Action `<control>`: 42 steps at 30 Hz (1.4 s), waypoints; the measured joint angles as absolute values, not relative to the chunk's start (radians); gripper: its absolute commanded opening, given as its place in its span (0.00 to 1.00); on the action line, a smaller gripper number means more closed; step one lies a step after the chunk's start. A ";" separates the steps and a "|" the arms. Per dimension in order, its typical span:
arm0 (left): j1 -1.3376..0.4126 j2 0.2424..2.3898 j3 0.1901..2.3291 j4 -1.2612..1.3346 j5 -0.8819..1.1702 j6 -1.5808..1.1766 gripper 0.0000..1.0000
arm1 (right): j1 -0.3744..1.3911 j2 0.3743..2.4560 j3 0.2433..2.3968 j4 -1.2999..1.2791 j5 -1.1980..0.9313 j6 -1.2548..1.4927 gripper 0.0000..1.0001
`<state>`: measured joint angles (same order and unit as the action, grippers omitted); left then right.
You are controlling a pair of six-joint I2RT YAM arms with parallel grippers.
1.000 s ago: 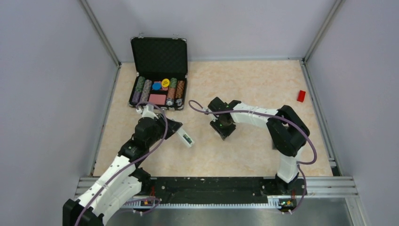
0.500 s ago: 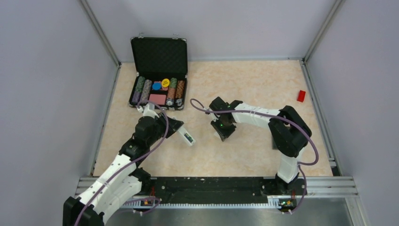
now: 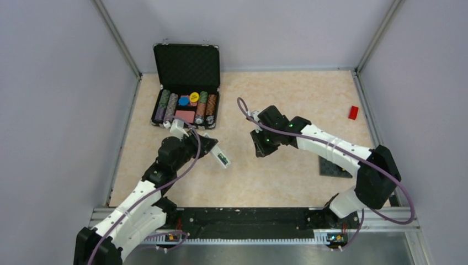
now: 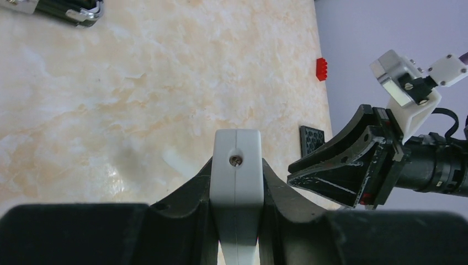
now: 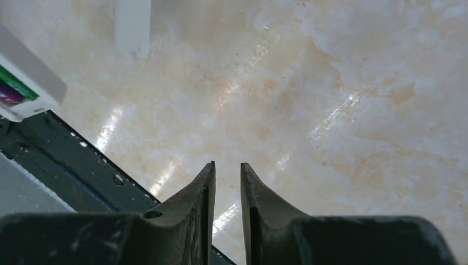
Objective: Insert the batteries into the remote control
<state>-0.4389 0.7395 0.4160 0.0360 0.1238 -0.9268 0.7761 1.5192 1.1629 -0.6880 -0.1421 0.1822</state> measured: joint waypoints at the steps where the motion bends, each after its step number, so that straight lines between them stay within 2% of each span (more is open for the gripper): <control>1: -0.439 0.744 0.411 0.056 0.132 -0.915 0.00 | 0.778 1.504 1.156 -0.683 -0.150 0.194 0.21; 8: -0.438 0.777 0.397 0.168 0.188 -0.796 0.00 | 0.840 1.393 1.139 -0.658 -0.148 0.289 0.25; 19: -0.438 0.717 0.441 -0.116 -0.144 -0.750 0.00 | 0.900 1.459 1.137 -0.571 -0.043 0.411 0.38; 24: -0.438 0.628 0.524 -0.345 -0.333 -0.762 0.00 | 0.960 1.617 1.181 -0.460 -0.019 0.410 0.45; 34: -0.438 0.471 0.918 -0.778 -0.878 -0.814 0.00 | 1.151 2.009 1.465 -0.211 0.045 0.289 0.58; 42: -0.436 0.416 1.005 -0.964 -1.101 -0.858 0.00 | 1.184 2.252 1.693 -0.118 0.052 0.198 0.63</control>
<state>-0.4362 0.4164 1.0046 -0.9642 -1.1007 -0.8581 1.1835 2.2524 1.6932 -0.1177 0.0521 0.1978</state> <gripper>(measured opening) 0.297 0.619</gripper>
